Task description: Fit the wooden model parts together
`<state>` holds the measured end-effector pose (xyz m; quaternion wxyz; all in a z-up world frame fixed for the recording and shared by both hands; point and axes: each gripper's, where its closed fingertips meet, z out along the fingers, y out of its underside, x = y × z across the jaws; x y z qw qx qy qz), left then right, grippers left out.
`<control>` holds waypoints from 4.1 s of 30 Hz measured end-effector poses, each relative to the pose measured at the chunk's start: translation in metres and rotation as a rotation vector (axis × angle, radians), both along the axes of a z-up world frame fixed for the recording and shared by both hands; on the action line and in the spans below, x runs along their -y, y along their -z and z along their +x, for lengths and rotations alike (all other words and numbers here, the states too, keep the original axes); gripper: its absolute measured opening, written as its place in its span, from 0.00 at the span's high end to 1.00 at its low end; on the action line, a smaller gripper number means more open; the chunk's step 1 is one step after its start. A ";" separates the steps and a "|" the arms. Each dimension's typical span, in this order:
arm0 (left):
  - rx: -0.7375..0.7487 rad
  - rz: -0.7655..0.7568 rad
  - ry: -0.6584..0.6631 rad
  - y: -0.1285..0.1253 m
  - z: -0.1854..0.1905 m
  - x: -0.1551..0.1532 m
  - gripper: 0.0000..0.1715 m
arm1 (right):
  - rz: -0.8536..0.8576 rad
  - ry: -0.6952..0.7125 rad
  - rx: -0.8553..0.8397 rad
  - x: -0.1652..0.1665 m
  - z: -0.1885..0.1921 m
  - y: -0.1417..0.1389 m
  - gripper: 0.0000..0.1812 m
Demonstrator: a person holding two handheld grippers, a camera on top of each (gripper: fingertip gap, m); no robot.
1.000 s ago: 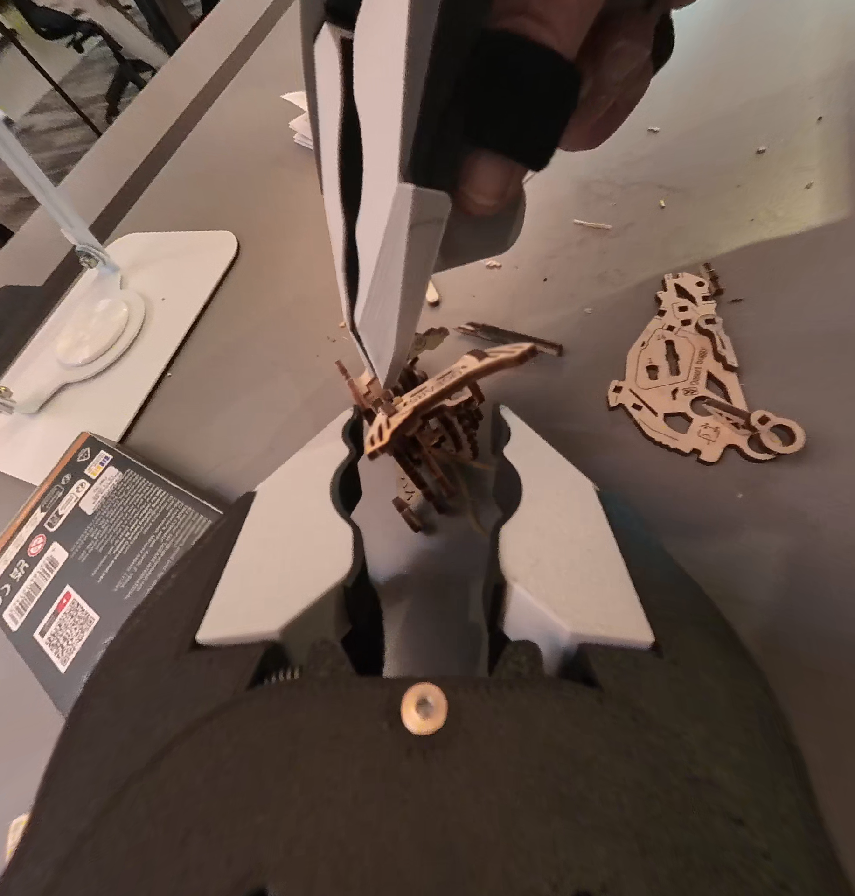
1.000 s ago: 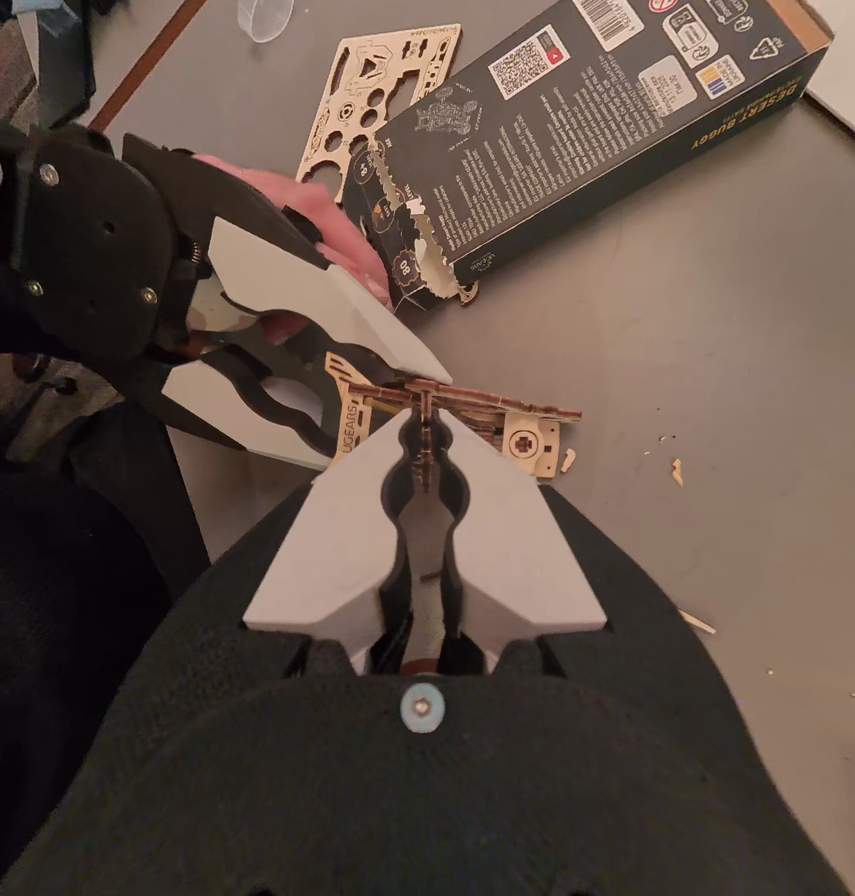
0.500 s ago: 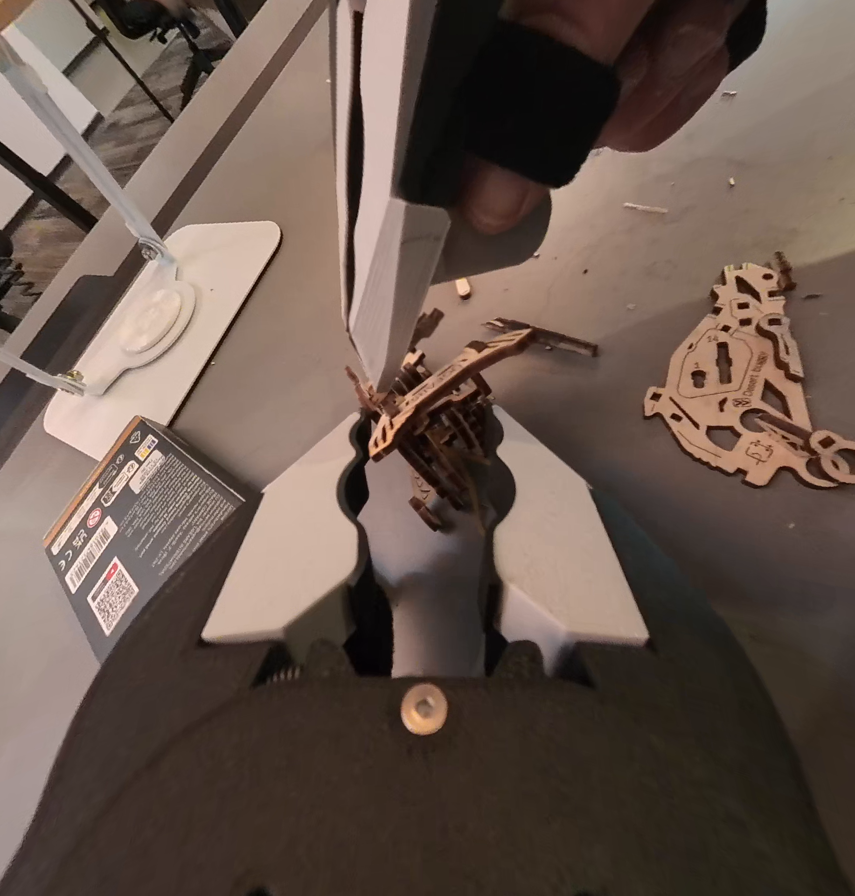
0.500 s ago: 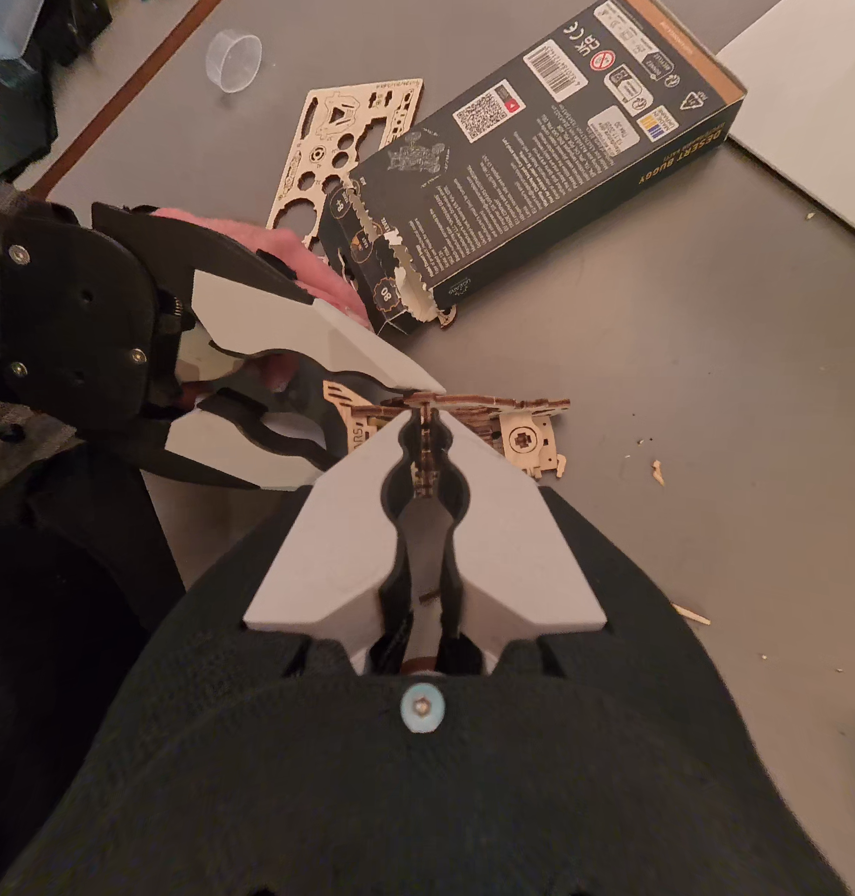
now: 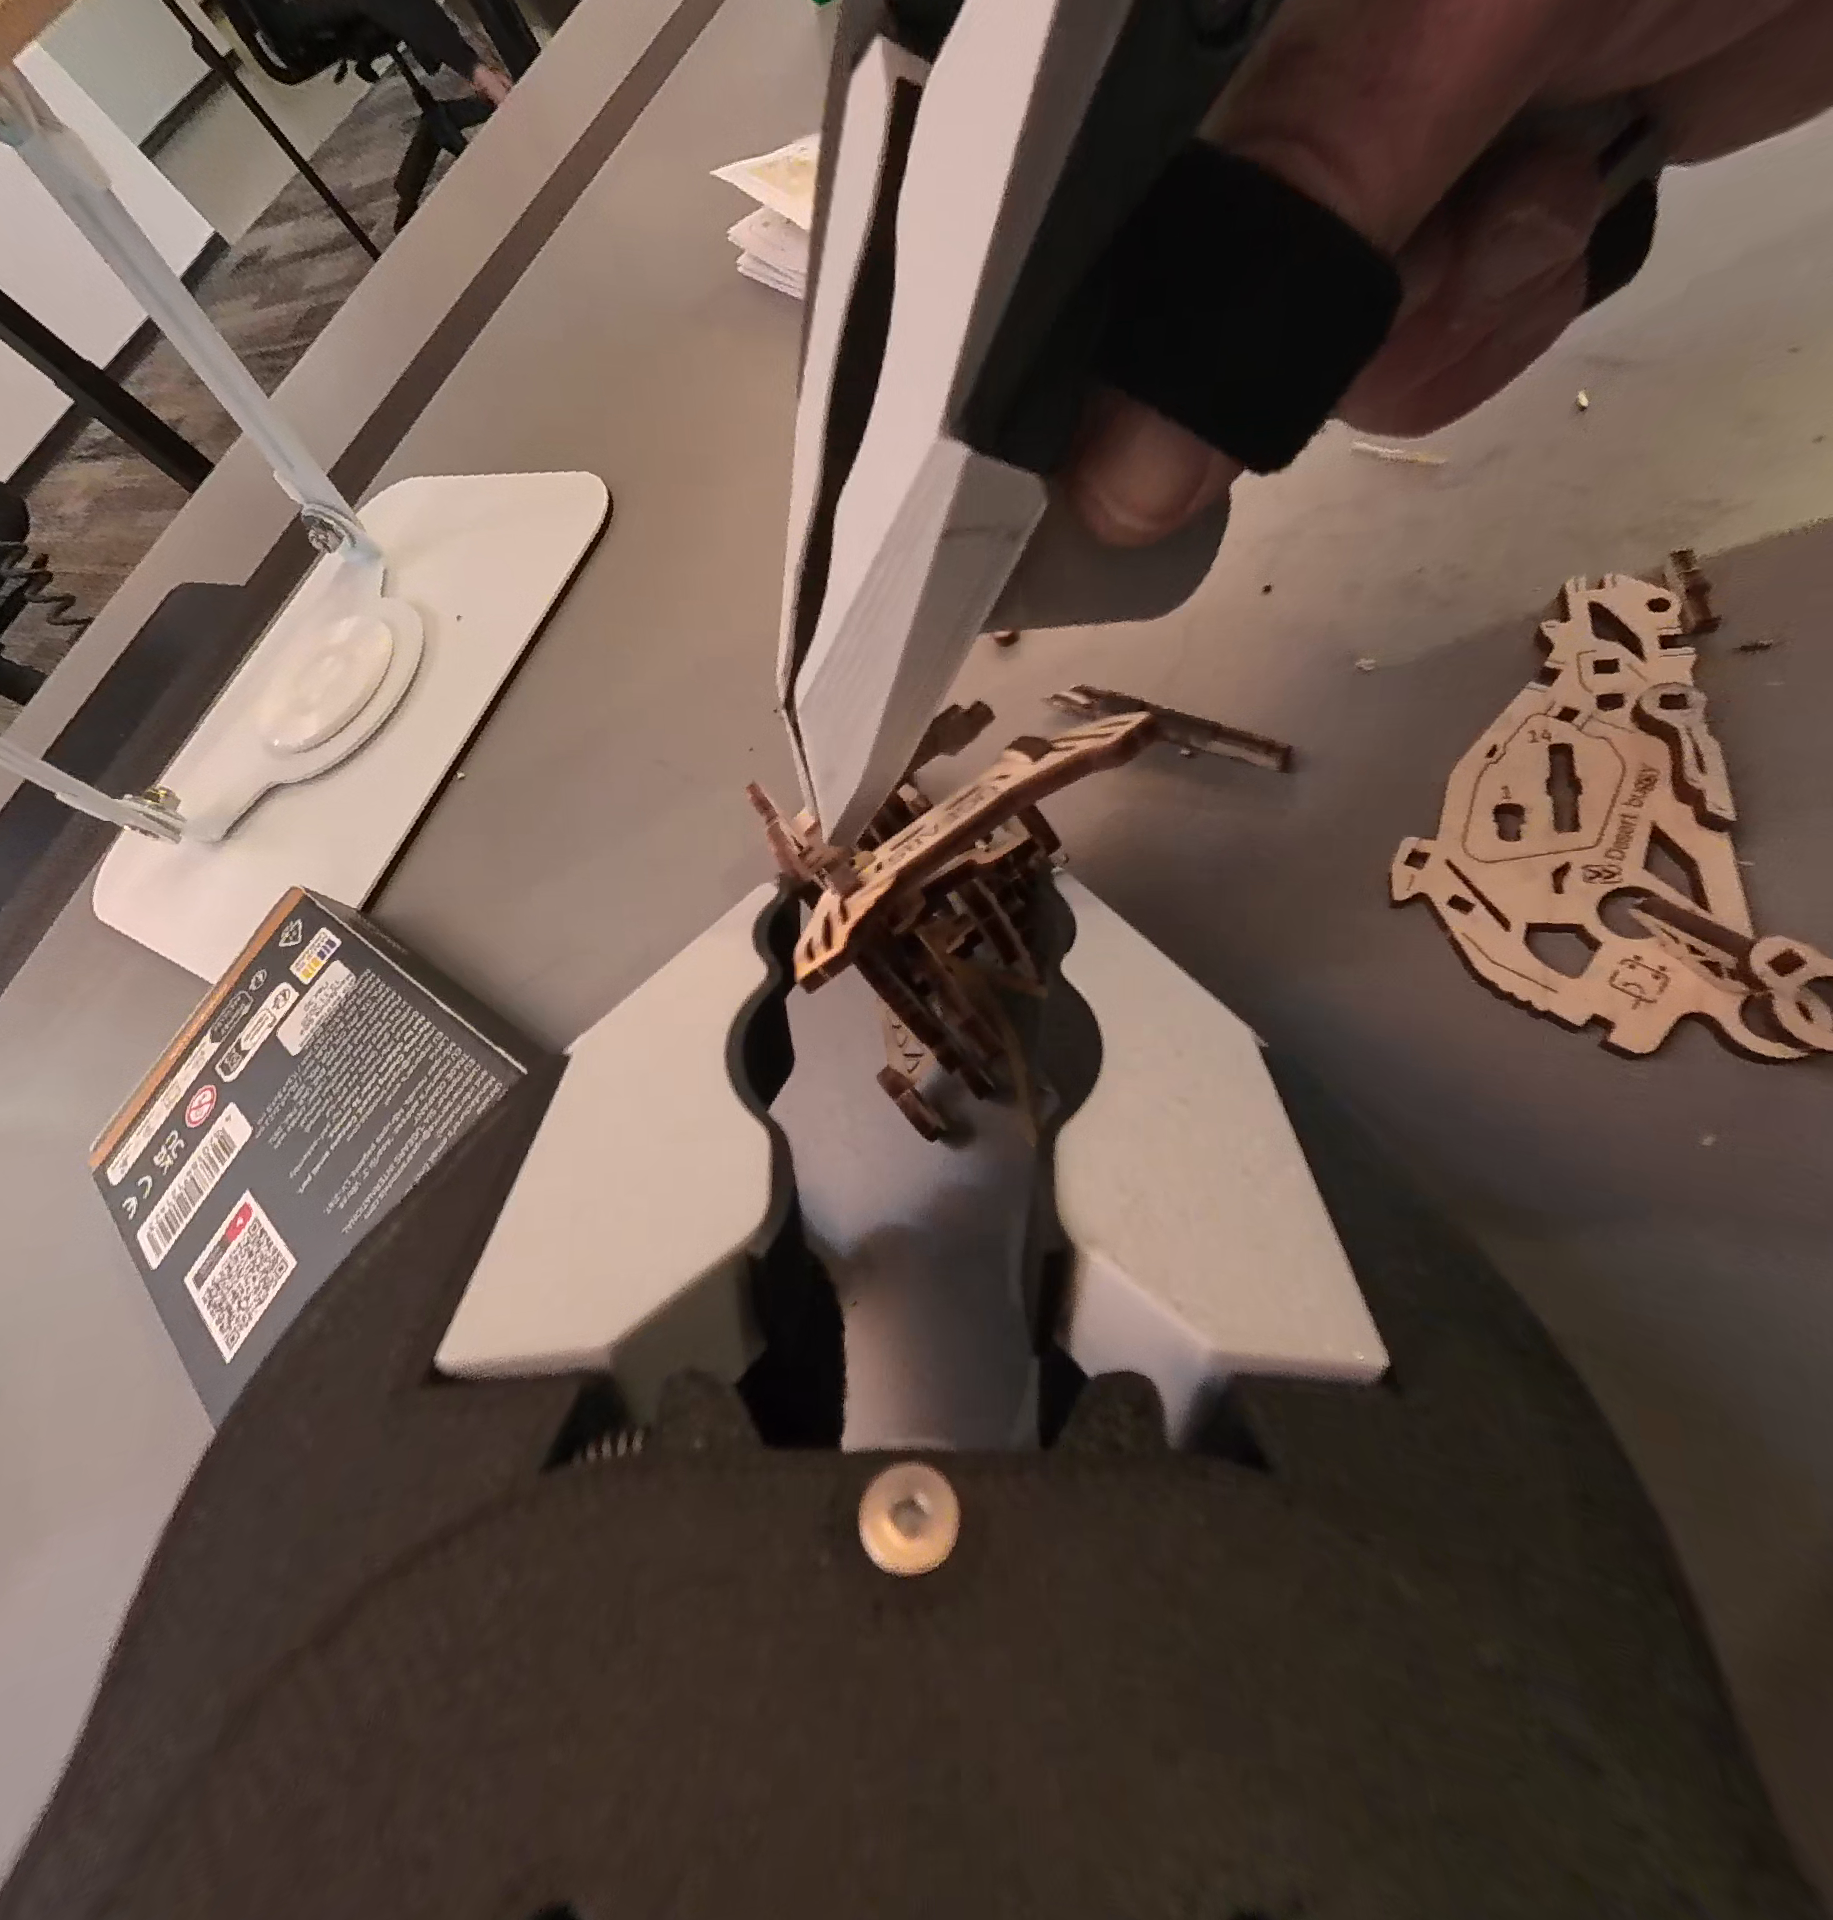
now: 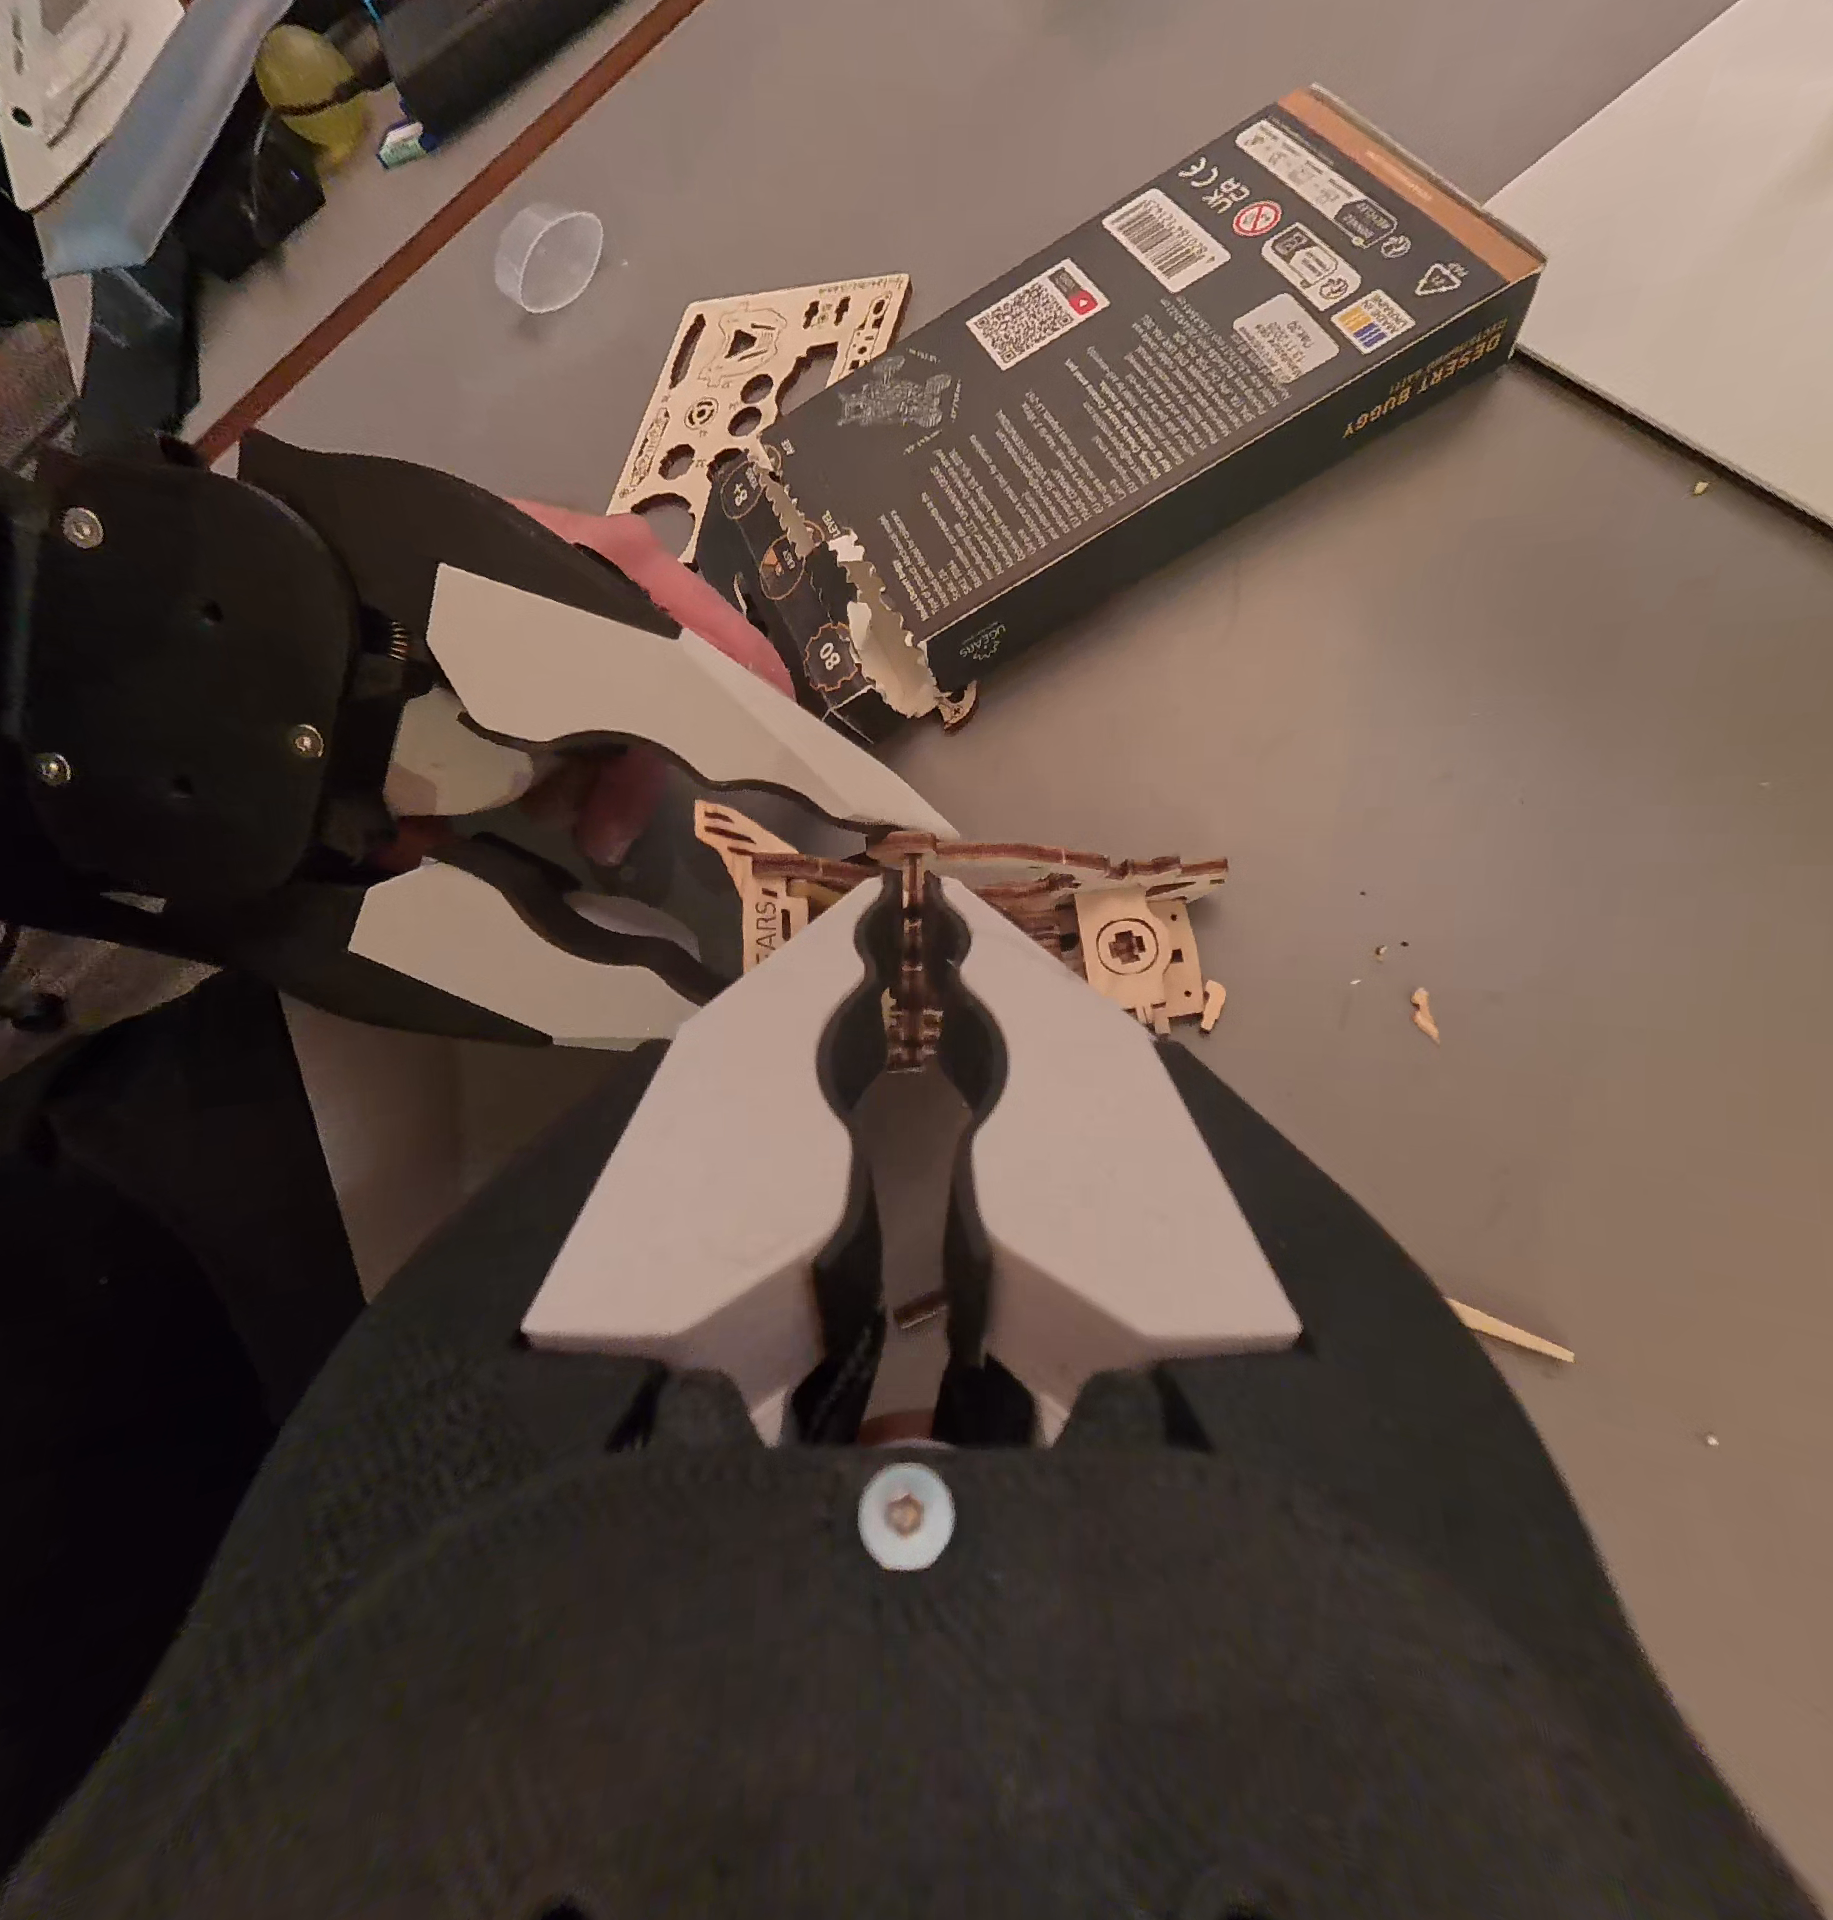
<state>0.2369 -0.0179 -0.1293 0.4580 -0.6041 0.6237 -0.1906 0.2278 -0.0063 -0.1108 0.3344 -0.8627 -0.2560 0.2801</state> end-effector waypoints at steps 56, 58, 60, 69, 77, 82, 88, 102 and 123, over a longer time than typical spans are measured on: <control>-0.013 0.013 0.037 0.003 0.004 0.003 0.76 | 0.051 -0.061 0.036 0.004 0.006 0.003 1.00; -0.009 0.011 0.040 0.002 0.004 0.003 0.75 | 0.054 -0.047 0.026 0.003 0.006 0.003 1.00; -0.005 0.001 0.045 0.001 0.005 0.003 0.75 | 0.047 -0.037 -0.005 0.003 0.006 0.001 1.00; -0.034 0.025 0.054 0.006 0.005 0.003 0.73 | 0.052 -0.030 -0.037 0.002 0.006 -0.004 1.00; -0.040 0.039 0.063 0.007 0.006 0.003 0.73 | 0.041 -0.017 -0.022 0.000 0.009 0.000 1.00; -0.041 0.038 0.066 0.007 0.006 0.003 0.73 | 0.042 -0.032 -0.002 0.001 0.009 0.002 1.00; -0.056 0.084 0.076 0.008 0.006 0.002 0.71 | 0.031 -0.046 0.027 -0.001 0.009 0.002 1.00; -0.160 0.302 0.112 0.010 0.007 -0.002 0.73 | -0.084 -0.169 0.148 0.001 0.012 0.004 1.00; -0.247 0.460 0.240 0.011 0.008 -0.005 0.73 | -0.136 -0.473 0.233 -0.002 0.012 0.003 1.00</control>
